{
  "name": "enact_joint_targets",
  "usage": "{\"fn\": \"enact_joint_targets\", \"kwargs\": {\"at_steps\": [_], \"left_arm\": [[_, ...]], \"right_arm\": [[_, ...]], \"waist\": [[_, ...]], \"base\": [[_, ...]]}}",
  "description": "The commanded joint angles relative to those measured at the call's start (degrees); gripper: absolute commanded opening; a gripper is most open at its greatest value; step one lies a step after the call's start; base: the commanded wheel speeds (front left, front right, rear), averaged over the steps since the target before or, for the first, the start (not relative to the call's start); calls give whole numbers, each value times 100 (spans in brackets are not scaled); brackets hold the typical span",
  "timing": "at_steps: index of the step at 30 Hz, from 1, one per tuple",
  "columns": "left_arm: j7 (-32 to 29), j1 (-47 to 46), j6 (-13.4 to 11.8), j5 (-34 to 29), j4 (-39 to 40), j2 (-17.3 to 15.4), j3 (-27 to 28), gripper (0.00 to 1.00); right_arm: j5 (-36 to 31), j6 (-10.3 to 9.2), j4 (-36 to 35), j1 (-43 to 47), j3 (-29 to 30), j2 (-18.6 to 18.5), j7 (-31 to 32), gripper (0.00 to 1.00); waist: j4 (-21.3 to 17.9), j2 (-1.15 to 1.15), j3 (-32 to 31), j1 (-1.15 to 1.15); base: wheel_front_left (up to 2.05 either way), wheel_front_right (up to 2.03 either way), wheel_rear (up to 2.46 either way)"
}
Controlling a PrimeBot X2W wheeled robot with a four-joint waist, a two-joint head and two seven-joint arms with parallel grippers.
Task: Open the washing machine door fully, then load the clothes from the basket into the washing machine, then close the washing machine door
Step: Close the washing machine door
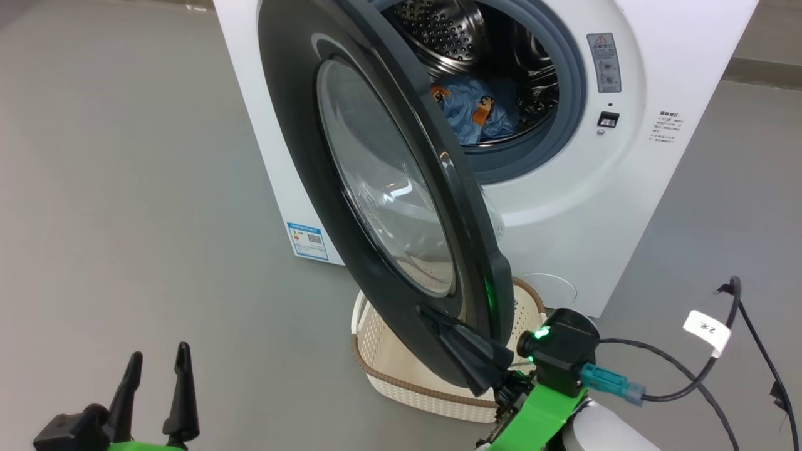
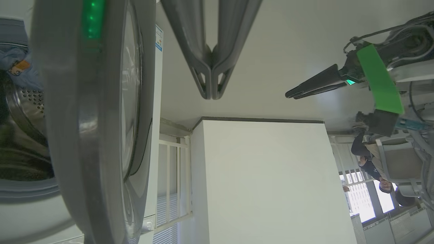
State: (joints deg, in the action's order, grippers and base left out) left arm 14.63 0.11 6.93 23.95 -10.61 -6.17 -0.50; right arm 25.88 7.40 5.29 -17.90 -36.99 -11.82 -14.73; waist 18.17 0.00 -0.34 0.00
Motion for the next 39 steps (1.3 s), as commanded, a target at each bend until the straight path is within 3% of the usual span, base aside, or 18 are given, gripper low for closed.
{"fn": "enact_joint_targets", "kwargs": {"at_steps": [1,12,23,39], "left_arm": [[37,-120,32,47,119,-70,175,100],[37,-180,37,56,128,-55,184,100],[37,-202,35,-11,122,-73,156,100],[37,-448,45,22,204,-34,3,100]], "right_arm": [[73,9,43,-221,-131,20,-27,0],[306,9,988,-323,-195,-37,-27,0],[348,9,1240,-484,-52,-162,-27,0],[308,9,1550,-1035,1194,-686,-27,0]], "waist": [[28,0,36,0],[87,0,152,0],[107,0,200,0],[160,0,891,0]], "base": [[0,0,0],[0,0,0],[0,0,0],[0,0,0]]}}
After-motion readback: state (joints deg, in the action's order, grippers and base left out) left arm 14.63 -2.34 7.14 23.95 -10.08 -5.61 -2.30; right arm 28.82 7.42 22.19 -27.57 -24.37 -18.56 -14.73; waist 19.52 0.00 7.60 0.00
